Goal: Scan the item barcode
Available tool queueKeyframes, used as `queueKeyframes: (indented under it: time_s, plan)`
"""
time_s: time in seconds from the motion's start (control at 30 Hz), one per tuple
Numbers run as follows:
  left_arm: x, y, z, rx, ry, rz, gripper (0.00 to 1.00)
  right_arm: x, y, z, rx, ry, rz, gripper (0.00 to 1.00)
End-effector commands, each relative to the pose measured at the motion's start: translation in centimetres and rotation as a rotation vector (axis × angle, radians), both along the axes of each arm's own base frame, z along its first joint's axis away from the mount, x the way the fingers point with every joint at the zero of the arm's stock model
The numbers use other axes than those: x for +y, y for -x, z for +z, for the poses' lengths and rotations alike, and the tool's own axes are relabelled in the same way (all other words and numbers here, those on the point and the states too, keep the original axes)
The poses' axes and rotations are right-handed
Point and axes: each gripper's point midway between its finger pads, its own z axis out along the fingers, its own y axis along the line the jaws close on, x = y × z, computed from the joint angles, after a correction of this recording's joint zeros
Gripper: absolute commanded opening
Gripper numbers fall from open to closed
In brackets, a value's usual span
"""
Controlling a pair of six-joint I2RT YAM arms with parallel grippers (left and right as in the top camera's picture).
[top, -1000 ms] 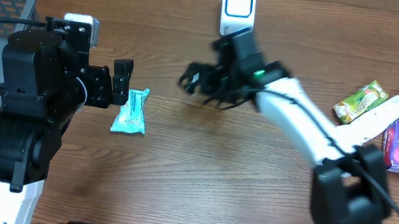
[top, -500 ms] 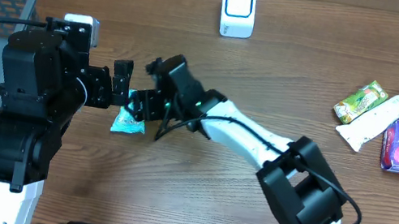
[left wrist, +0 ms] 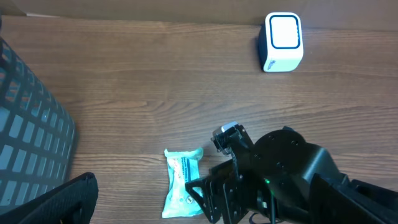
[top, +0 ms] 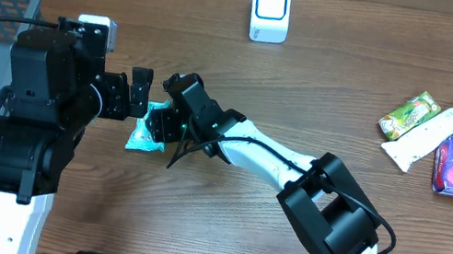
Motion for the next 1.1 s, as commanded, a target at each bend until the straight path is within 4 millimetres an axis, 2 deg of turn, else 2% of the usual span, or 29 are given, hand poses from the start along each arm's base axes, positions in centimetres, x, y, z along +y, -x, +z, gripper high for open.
queueKeyframes:
  time_s: [0.0,0.13,0.23,0.47,0.93,1.03,1.07]
  plan:
    - [0.0,-0.4,0.1,0.002,-0.008,-0.003,1.0,-0.3,-0.2,-2.0,-0.013,0.043,-0.004,0.68]
    - [0.0,-0.8,-0.4,0.018,-0.008,-0.003,1.0,-0.4,-0.1,-2.8,-0.006,0.052,-0.004,0.66]
    - [0.0,-1.1,-0.9,0.037,-0.009,-0.003,1.0,-0.4,-0.1,-2.8,-0.008,0.055,-0.005,0.61]
    - [0.0,-2.1,-2.5,0.089,-0.009,-0.003,1.0,-0.3,0.2,-3.1,-0.016,0.073,-0.009,0.4]
    - [0.0,-4.5,-7.3,0.239,-0.01,-0.004,1.0,-0.3,1.1,-3.5,0.005,0.089,0.016,0.38]
    - [0.0,-5.0,-8.6,0.28,-0.01,-0.004,1.0,-0.1,1.3,-3.4,0.01,0.078,0.026,0.3]
    - [0.0,-5.2,-9.1,0.292,-0.01,-0.004,0.99,-0.1,1.3,-3.4,0.01,0.078,0.025,0.24]
